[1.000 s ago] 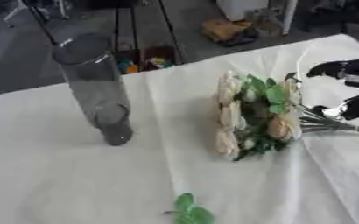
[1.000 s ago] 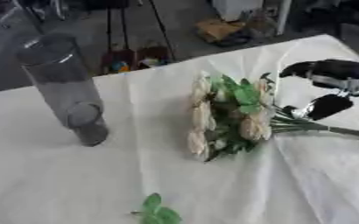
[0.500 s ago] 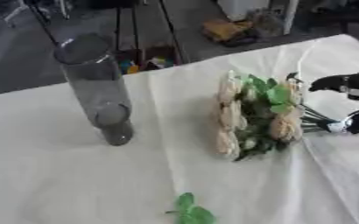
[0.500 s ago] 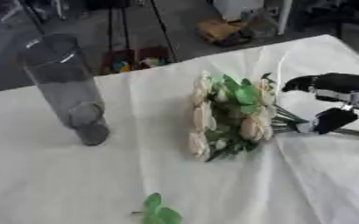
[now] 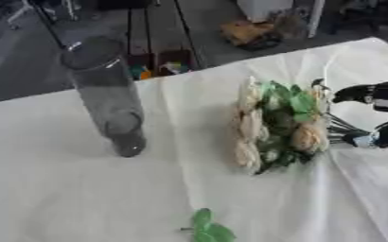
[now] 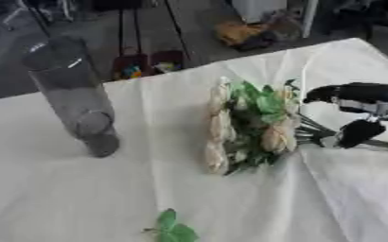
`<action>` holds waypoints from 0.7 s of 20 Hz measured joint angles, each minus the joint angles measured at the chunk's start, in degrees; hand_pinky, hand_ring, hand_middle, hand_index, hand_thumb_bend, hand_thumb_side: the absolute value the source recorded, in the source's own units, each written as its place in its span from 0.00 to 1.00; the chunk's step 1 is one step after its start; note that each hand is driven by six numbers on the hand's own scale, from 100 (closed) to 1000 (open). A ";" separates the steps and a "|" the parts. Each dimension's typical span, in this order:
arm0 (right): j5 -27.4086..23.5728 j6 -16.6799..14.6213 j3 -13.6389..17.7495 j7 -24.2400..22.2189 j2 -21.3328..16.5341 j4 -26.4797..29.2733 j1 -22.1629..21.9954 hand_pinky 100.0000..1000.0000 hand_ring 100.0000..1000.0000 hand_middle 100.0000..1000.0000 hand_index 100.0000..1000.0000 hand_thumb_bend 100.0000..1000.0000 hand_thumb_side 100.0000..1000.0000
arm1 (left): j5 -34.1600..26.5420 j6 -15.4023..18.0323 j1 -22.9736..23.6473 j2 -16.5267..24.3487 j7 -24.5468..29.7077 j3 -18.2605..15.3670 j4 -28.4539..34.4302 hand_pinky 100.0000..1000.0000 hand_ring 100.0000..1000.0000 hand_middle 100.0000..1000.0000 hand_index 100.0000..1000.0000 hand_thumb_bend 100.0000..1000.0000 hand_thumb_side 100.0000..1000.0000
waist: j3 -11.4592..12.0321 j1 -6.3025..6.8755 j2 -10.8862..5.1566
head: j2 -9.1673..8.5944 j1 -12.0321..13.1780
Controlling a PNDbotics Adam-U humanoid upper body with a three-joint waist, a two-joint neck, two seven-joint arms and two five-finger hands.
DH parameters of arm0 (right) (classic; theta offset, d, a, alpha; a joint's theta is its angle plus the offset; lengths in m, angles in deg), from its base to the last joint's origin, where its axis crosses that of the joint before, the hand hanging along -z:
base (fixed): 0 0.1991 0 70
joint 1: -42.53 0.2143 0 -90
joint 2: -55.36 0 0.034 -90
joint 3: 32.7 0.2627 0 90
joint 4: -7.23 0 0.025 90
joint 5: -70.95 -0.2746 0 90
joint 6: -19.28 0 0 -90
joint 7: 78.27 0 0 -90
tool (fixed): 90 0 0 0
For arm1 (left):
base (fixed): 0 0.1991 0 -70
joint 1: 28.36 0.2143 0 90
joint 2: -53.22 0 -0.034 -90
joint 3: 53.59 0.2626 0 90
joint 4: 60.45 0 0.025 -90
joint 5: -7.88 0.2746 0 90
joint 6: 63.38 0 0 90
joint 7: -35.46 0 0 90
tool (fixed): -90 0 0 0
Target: Arrange flowers into the vase.
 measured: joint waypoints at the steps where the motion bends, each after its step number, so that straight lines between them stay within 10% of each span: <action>1: 0.26 0.01 -0.24 -0.07 0.24 -0.36 0.07 0.81 1.00 1.00 1.00 0.26 0.47 | -0.03 0.03 -0.01 0.00 0.04 0.01 0.00 0.46 0.72 0.72 0.78 0.14 0.96 | 0.02 0.00 0.00 | 0.00 -0.03; 14: 2.12 -1.00 -2.06 -1.27 2.38 -5.06 1.69 0.80 1.00 0.99 1.00 0.27 0.47 | -0.27 -0.05 -0.02 -0.05 0.23 0.04 0.00 0.45 0.72 0.72 0.78 0.13 0.96 | 0.22 0.08 0.18 | -0.43 -0.44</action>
